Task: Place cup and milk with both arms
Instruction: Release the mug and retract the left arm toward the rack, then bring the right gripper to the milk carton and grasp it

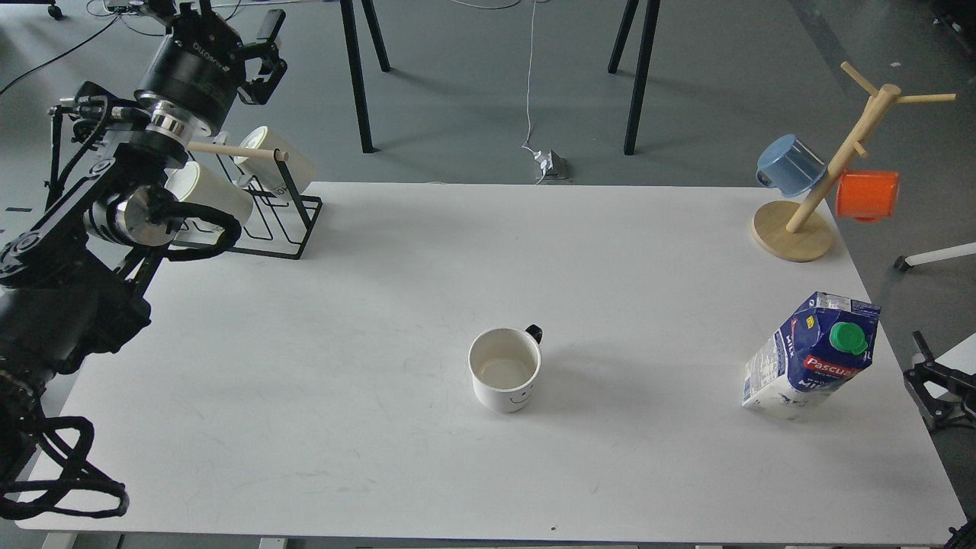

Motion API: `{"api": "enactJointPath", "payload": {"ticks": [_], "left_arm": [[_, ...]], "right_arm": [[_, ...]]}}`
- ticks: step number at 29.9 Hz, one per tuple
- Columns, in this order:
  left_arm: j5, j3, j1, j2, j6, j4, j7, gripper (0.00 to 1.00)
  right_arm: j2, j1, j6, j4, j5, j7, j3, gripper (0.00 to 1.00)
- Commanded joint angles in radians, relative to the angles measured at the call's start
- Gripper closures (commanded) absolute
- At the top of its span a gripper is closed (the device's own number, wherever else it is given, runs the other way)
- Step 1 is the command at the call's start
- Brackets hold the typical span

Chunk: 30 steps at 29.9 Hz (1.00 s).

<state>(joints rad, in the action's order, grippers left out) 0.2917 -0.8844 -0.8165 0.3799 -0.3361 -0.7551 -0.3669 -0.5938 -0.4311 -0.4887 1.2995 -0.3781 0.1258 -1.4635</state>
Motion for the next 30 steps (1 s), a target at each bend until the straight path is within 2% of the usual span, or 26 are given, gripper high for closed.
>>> {"api": "enactJointPath", "payload": {"ticks": [1, 7, 12, 30], "left_arm": [[-0.083, -0.001, 0.002, -0.006, -0.009, 0.071, 0.003, 0.00], [-0.088, 0.001, -0.003, -0.006, -0.008, 0.077, 0.012, 0.00], [-0.089, -0.001, -0.003, -0.007, -0.006, 0.079, 0.085, 0.00], [-0.103, -0.002, -0.001, 0.001, -0.009, 0.094, 0.086, 0.00]], "right_arm": [[0.083, -0.106, 0.000, 0.004, -0.004, -0.002, -0.001, 0.01], [0.209, -0.146, 0.000, 0.004, 0.010, -0.002, 0.035, 0.01], [0.242, -0.123, 0.000, 0.006, 0.010, -0.002, 0.083, 0.01], [0.302, 0.006, 0.000, -0.005, 0.018, -0.002, 0.146, 0.01]]}}
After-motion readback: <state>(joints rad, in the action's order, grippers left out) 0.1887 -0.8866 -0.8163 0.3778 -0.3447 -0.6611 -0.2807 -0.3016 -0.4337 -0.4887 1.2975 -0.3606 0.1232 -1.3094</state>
